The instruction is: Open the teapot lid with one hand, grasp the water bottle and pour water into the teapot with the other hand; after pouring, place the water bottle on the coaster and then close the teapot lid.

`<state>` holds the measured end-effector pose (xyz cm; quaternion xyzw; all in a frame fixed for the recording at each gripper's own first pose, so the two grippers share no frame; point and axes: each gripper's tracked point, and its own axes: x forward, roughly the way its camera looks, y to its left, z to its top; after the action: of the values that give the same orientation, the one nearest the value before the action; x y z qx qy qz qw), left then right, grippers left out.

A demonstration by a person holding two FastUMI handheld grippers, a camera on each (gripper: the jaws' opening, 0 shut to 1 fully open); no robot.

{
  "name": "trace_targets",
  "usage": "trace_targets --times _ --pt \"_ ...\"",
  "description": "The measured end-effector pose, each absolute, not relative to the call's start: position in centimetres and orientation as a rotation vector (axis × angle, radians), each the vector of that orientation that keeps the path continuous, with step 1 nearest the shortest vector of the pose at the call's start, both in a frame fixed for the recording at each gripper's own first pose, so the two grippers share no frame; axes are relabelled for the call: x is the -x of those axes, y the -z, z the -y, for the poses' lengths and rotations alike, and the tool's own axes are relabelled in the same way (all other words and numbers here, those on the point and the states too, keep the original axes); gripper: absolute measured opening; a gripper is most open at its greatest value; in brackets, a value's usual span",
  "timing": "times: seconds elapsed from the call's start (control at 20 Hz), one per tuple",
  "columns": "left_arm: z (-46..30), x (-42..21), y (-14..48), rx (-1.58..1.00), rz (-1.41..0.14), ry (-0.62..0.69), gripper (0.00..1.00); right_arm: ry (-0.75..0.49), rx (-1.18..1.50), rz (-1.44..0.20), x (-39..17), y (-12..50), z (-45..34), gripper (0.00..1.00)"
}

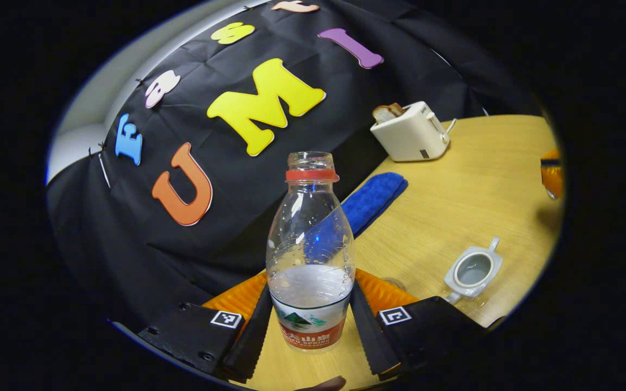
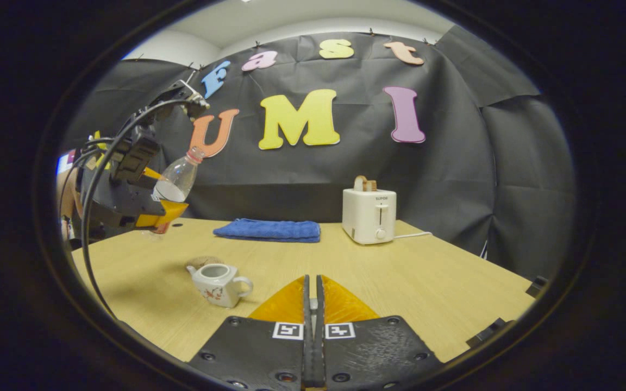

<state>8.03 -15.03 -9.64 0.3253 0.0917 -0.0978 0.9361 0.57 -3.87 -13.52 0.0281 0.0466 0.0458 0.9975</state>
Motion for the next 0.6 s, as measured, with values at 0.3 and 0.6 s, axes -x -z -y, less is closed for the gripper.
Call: trace_targets --times 0.3,0.6 --pt "16.4 -9.8 11.2 -0.309 -0.142 0.225 0.77 -0.095 -0.077 -0.074 -0.4 13.2 3.5 0.0" --pt "15.1 -11.9 12.0 -0.004 -0.119 0.181 0.78 -0.082 -0.076 -0.084 -0.7 13.7 3.9 0.0"
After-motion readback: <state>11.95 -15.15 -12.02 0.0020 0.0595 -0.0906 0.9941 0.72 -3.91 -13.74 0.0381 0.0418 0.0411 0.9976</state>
